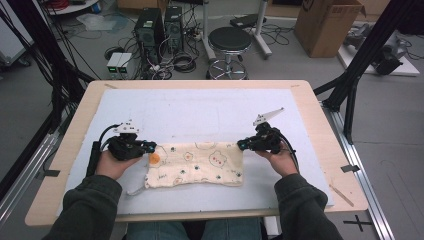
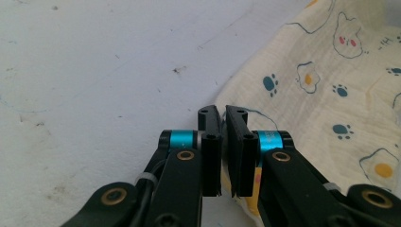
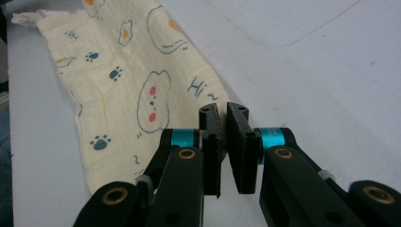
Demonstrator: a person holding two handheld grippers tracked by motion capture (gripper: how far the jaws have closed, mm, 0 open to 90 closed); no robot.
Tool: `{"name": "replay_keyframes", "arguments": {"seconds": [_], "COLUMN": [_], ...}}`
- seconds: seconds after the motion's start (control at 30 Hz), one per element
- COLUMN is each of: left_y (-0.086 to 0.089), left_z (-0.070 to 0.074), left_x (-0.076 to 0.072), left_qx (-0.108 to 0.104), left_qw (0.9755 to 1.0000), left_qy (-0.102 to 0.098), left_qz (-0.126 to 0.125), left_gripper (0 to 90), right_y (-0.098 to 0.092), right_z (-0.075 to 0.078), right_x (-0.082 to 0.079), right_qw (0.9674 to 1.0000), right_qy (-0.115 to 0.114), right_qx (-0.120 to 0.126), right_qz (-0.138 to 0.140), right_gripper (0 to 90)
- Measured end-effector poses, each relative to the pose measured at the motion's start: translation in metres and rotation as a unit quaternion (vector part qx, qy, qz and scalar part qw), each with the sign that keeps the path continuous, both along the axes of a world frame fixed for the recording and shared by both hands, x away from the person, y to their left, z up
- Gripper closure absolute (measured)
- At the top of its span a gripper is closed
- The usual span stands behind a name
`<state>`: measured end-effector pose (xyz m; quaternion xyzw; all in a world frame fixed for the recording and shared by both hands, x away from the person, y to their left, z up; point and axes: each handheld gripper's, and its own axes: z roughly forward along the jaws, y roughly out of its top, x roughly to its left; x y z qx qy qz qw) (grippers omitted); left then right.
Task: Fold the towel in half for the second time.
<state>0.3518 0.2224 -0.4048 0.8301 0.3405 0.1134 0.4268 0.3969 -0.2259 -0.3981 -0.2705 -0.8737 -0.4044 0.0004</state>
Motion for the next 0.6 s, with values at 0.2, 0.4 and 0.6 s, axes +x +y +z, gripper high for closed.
{"name": "replay_keyframes", "arguments": {"seconds": [0.2,0.4,0.6], "left_y": [0.003,0.003,0.004], "left_z": [-0.006,-0.005,-0.005], "left_x": [-0.008,-0.016,-0.027], "left_qx": [-0.007,-0.008,-0.015], "left_qw": [1.0000,0.9998,0.9994], "left_qy": [-0.002,-0.016,-0.029], "left_qz": [0.001,-0.004,-0.008], "left_gripper": [84.5,84.4,84.1], "right_y": [0.002,0.002,0.003], "right_z": [-0.003,-0.001,0.002], "right_x": [-0.006,-0.012,-0.019], "right_qw": [1.0000,0.9998,0.9995], "right_qy": [-0.001,-0.008,-0.016], "right_qx": [-0.004,0.003,0.001], "right_qz": [0.008,0.016,0.027], "right_gripper": [84.6,84.5,84.4]}}
